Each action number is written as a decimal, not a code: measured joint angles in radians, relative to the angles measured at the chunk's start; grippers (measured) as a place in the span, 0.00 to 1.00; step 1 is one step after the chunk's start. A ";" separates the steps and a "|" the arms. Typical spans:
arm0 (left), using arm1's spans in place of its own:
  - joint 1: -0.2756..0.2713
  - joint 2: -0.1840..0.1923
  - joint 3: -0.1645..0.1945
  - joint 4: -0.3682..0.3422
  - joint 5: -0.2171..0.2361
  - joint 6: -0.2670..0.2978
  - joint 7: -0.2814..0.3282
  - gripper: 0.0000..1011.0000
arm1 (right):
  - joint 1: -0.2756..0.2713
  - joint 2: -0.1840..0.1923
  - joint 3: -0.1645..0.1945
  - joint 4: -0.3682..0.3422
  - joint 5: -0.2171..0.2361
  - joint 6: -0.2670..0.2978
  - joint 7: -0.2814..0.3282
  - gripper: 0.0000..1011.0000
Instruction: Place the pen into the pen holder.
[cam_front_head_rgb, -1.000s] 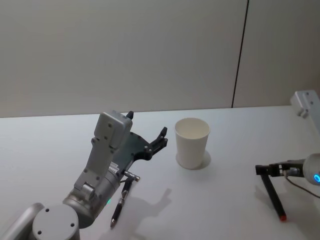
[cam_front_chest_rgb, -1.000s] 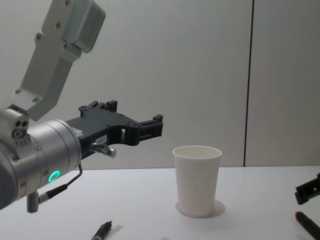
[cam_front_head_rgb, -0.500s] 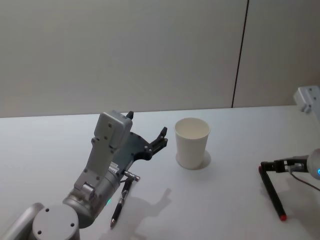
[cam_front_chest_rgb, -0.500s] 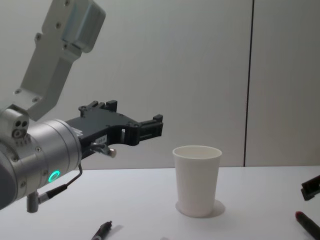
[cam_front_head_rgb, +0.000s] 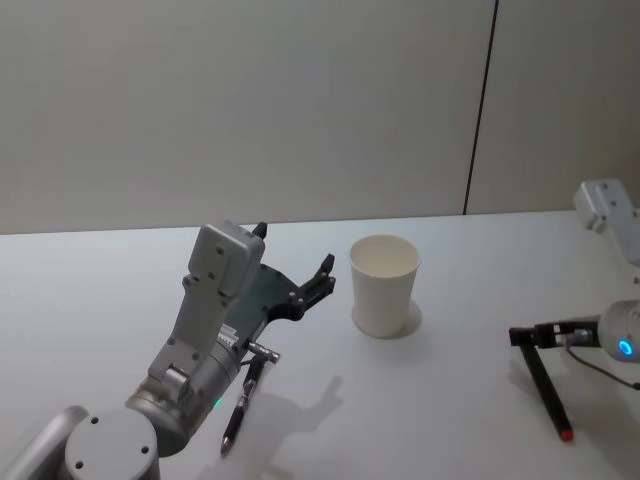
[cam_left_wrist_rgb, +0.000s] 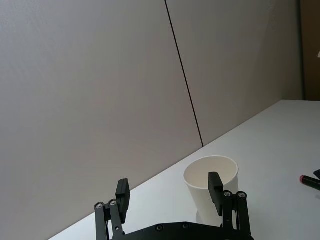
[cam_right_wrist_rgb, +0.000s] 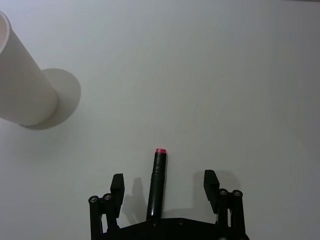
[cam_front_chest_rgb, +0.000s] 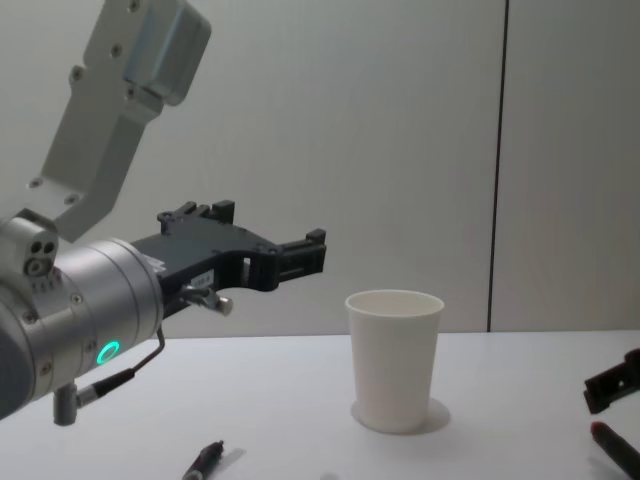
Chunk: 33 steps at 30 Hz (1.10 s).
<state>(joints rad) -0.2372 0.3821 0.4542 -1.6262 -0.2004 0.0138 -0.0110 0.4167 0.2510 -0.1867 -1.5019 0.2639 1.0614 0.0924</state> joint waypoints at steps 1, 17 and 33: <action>0.000 0.000 0.000 0.000 0.000 0.000 0.000 0.99 | 0.001 -0.001 -0.001 0.004 -0.001 -0.002 0.001 0.99; 0.000 0.000 0.000 0.000 0.000 0.000 0.000 0.99 | 0.021 -0.023 -0.009 0.079 -0.023 -0.031 0.025 0.99; 0.000 0.000 0.000 0.000 0.000 0.000 0.000 0.99 | 0.036 -0.032 -0.006 0.127 -0.043 -0.053 0.048 0.99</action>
<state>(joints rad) -0.2372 0.3821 0.4542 -1.6262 -0.2004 0.0138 -0.0109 0.4531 0.2190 -0.1926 -1.3752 0.2209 1.0088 0.1399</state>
